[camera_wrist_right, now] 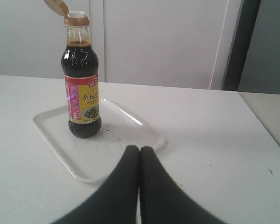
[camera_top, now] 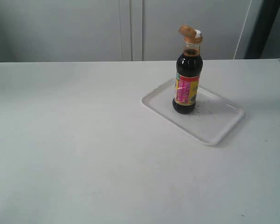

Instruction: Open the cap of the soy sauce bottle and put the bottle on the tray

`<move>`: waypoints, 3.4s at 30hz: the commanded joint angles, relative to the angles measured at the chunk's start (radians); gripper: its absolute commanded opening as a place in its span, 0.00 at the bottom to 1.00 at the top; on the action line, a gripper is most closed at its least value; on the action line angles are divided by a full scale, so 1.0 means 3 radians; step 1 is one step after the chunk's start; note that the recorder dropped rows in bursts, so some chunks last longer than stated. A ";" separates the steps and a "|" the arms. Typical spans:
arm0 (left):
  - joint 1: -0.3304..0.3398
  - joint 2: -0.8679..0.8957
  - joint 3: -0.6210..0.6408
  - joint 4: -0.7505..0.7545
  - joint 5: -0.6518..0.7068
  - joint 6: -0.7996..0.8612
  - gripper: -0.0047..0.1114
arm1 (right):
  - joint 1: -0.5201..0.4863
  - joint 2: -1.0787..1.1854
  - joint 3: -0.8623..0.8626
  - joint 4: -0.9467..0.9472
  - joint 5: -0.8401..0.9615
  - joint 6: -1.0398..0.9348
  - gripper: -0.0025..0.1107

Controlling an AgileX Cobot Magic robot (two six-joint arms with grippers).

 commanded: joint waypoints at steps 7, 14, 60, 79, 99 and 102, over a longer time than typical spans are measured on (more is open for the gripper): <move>0.0014 -0.0018 0.0010 -0.0010 0.0014 -0.0025 0.04 | 0.0008 -0.0263 0.0114 -0.0010 0.0158 0.0016 0.02; 0.0014 -0.0018 0.0010 -0.0010 0.0014 -0.0025 0.04 | 0.0008 -0.0263 0.0114 -0.0017 0.0310 -0.0019 0.02; 0.0014 -0.0018 0.0010 -0.0010 0.0014 -0.0025 0.04 | 0.0008 -0.0263 0.0114 -0.0029 0.0711 -0.0019 0.02; 0.0014 -0.0018 0.0010 -0.0010 0.0014 -0.0025 0.04 | 0.0008 -0.0263 0.0114 -0.0029 0.0711 -0.0019 0.02; 0.0014 -0.0018 0.0010 -0.0010 0.0014 -0.0025 0.04 | 0.0008 -0.0263 0.0114 -0.0029 0.0711 -0.0019 0.02; 0.0014 -0.0018 0.0010 -0.0010 0.0014 -0.0025 0.04 | 0.0008 -0.0263 0.0114 -0.0029 0.0711 -0.0019 0.02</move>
